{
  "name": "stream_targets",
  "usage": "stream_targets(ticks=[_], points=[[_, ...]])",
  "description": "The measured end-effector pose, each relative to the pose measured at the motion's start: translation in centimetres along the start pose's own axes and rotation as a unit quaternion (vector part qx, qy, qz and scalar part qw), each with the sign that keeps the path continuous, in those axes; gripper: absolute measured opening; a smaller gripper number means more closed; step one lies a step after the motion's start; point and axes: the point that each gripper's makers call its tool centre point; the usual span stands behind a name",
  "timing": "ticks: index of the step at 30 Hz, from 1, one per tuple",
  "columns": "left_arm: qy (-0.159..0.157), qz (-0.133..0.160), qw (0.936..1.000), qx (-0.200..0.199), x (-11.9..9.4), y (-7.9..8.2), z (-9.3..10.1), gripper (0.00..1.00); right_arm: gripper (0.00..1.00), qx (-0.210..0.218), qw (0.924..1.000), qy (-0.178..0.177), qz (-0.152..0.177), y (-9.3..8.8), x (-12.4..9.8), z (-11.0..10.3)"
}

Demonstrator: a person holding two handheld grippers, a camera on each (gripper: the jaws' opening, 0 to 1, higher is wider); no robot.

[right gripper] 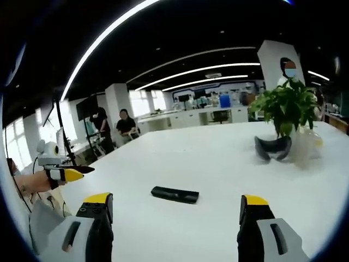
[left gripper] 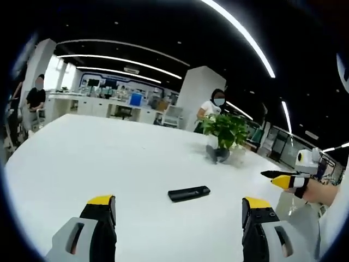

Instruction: Press the specified remote control buttons in sequence, fully releasing each button before pressing the next.

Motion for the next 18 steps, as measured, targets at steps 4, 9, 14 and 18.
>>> stream_targets(ticks=[4, 9, 14, 18], points=[[-0.031, -0.048, 0.9983, 0.012, 1.2, -1.2, 0.6, 1.0, 0.93, -0.017, 0.9996, -0.008, -0.022, -0.9, -0.4, 0.4], [-0.069, -0.094, 0.9927, 0.03, 2.6, -2.3, 1.3, 1.0, 0.92, -0.03, 0.9987, -0.014, -0.039, -1.6, -0.8, 0.6], [-0.105, -0.15, 0.9801, 0.077, 4.4, -3.8, 1.2, 1.0, 0.91, -0.031, 0.9984, -0.018, -0.044, -1.9, -1.1, 0.7], [-0.135, -0.183, 0.9676, 0.11, 6.1, -5.0, 0.8, 0.99, 0.87, -0.042, 0.9972, -0.022, -0.058, -2.4, -1.5, 1.1]])
Point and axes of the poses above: the point that each gripper's makers call its tool centre point, and the gripper's own axes: x roughly forward along the fingers, z roughly to its right, y roughly out of its top, and after that the axes turned 13 degrees about z, right-handed
